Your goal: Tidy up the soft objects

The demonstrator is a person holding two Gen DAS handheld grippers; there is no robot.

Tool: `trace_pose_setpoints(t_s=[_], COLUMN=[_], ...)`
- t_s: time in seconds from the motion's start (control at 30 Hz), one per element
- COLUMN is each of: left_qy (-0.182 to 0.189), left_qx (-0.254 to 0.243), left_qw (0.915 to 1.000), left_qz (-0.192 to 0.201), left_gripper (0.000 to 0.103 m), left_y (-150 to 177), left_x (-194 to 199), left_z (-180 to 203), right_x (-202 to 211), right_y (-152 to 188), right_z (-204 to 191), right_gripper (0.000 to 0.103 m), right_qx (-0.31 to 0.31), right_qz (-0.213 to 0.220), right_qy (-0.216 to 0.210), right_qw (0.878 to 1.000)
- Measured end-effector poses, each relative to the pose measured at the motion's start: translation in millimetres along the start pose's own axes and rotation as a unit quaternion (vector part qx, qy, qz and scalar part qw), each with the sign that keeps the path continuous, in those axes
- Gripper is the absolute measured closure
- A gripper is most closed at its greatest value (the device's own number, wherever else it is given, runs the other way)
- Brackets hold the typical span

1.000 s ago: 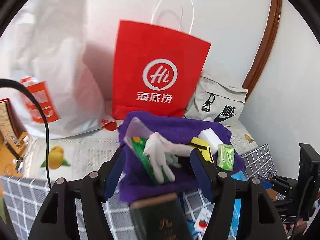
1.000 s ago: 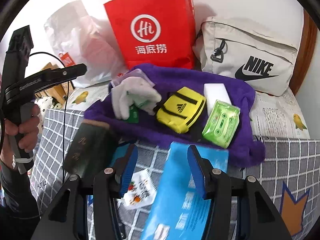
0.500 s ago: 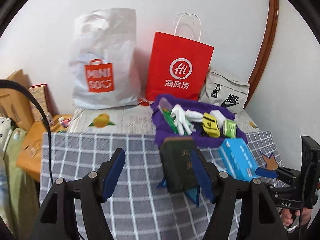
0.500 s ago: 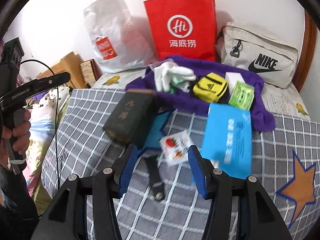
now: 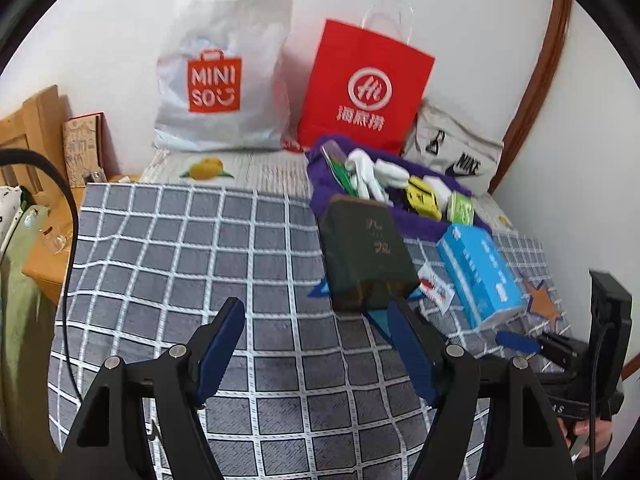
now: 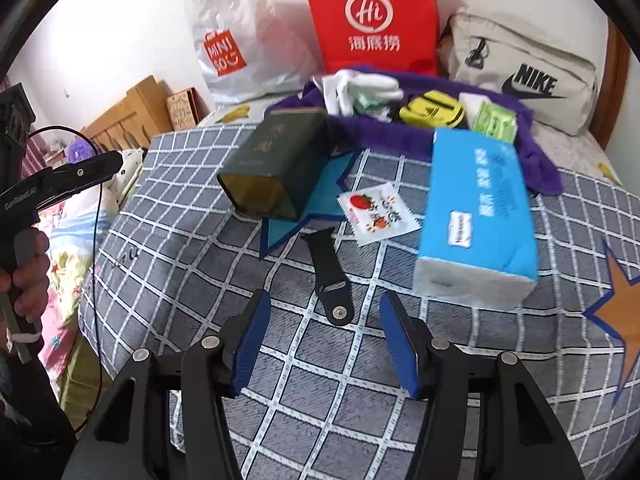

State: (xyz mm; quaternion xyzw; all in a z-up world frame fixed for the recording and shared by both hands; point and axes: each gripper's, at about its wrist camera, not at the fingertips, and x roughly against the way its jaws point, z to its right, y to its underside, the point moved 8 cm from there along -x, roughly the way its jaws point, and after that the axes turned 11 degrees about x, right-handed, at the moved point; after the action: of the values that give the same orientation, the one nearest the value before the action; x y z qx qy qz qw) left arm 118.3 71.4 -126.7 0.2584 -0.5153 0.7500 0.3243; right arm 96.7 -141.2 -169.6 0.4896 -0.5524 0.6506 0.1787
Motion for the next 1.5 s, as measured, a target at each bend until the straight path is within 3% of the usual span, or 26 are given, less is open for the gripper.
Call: trace_pose_setpoints(t_s=[0.33, 0.4, 0.53, 0.63, 1.07, 1.2, 1.37, 1.5], left_qy=[-0.024, -0.022, -0.022, -0.023, -0.022, -0.023, -0.01, 0.006], left_qx=[-0.032, -0.033, -0.036, -0.037, -0.028, -0.03, -0.046, -0.06], left_qw=[0.9991, 0.9991, 0.9989, 0.9988, 0.9986, 0.9983, 0.9972, 0.9954], left_qz=[-0.013, -0.015, -0.018, -0.02, -0.04, -0.044, -0.059, -0.074], left_gripper=[0.031, 0.031, 0.031, 0.031, 0.031, 0.031, 0.031, 0.031], left_y=[7, 7, 6, 8, 17, 19, 25, 37], left_x=[-23, -24, -25, -26, -37, -39, -47, -55], left_z=[10, 10, 8, 7, -1, -1, 12, 32], right_x=[-54, -62, -76, -79, -76, -81, -70, -49], right_y=[-10, -10, -9, -11, -7, -12, -9, -4], right_z=[-8, -8, -7, -7, -12, -16, -12, -3], right_gripper=[0.051, 0.059, 0.061, 0.078, 0.074, 0.082, 0.083, 0.083], right_qx=[0.031, 0.039, 0.049, 0.06, 0.06, 0.083, 0.06, 0.043], right_qz=[-0.032, -0.039, -0.047, -0.045, -0.051, -0.046, -0.046, -0.033], right_qy=[-0.002, 0.004, 0.013, 0.03, 0.003, 0.019, -0.009, -0.005], right_qw=[0.999, 0.998, 0.998, 0.997, 0.997, 0.995, 0.997, 0.999])
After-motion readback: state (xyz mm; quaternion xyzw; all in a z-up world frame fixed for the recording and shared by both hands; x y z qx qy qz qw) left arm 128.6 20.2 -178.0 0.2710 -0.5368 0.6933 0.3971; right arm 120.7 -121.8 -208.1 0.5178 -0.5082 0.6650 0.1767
